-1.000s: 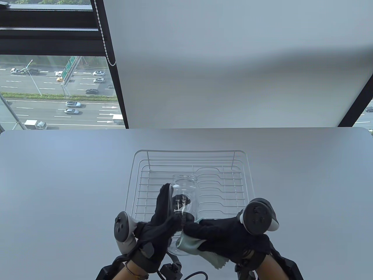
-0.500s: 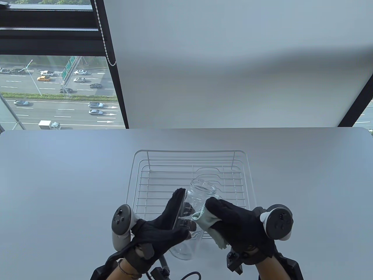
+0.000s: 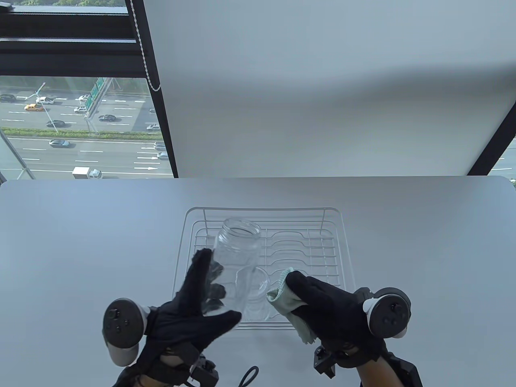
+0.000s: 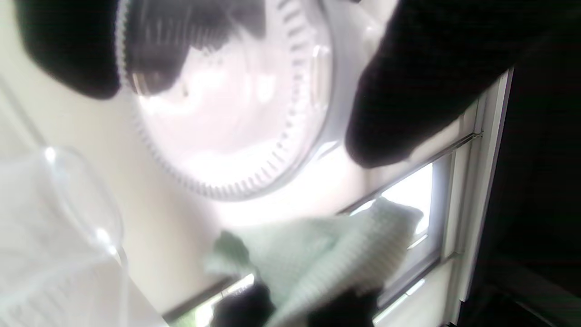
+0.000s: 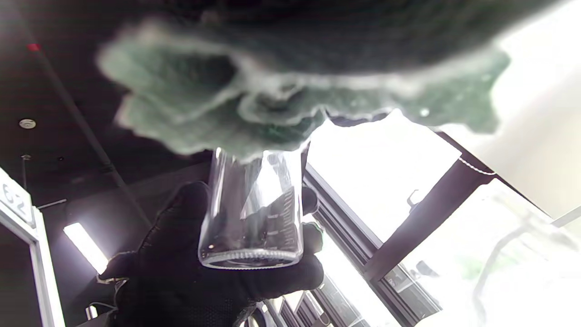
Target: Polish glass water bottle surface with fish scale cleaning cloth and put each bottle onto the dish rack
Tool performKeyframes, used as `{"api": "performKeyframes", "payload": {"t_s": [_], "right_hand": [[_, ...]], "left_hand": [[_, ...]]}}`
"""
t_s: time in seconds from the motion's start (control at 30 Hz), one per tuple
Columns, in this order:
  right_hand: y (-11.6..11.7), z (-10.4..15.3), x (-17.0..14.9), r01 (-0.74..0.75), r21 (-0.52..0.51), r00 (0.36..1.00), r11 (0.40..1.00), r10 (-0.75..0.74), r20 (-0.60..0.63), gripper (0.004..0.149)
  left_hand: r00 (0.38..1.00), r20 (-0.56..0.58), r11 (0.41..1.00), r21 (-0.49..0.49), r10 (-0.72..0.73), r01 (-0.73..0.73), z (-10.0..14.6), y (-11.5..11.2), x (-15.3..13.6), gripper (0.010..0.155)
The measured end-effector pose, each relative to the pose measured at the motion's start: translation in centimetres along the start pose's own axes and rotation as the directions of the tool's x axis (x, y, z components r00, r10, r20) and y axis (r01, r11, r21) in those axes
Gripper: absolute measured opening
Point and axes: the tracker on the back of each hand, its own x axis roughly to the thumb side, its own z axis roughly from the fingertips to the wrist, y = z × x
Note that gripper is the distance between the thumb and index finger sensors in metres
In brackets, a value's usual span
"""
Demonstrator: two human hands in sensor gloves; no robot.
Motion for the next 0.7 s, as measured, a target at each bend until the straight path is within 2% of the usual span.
{"api": "performKeyframes", "payload": {"t_s": [0.07,0.17,0.27,0.4,0.53,0.7], "right_hand": [[0.0,-0.2,-0.6,0.021,0.002,0.999,1.000,-0.021,-0.031,0.058],[0.4,-0.3,-1.1,0.014,0.025,0.999,1.000,-0.013,-0.049,0.058],[0.7,-0.4,-1.2,-0.016,0.052,0.998,0.998,0.019,-0.057,0.058],[1.1,-0.5,-1.5,0.020,0.103,0.997,0.995,-0.013,-0.072,0.057],[1.1,-0.5,-1.4,0.016,0.109,0.998,0.994,-0.009,-0.068,0.057],[1.0,-0.5,-1.3,0.020,0.108,0.998,0.994,-0.013,-0.064,0.057]], "left_hand": [[0.989,-0.045,0.983,0.113,-0.142,0.146,0.0,1.5,-0.7,0.091],[0.950,-0.083,0.921,0.235,-0.301,0.312,-0.4,2.4,-2.1,0.084],[0.920,-0.082,0.879,0.272,-0.383,0.391,-1.1,2.3,-3.6,0.081],[0.888,-0.081,0.859,0.225,-0.453,0.459,-1.9,1.5,-5.8,0.083],[0.892,-0.058,0.879,0.158,-0.448,0.451,-2.5,0.7,-7.3,0.078],[0.869,-0.010,0.867,0.059,-0.495,0.494,-3.0,-0.5,-8.4,0.075]]}}
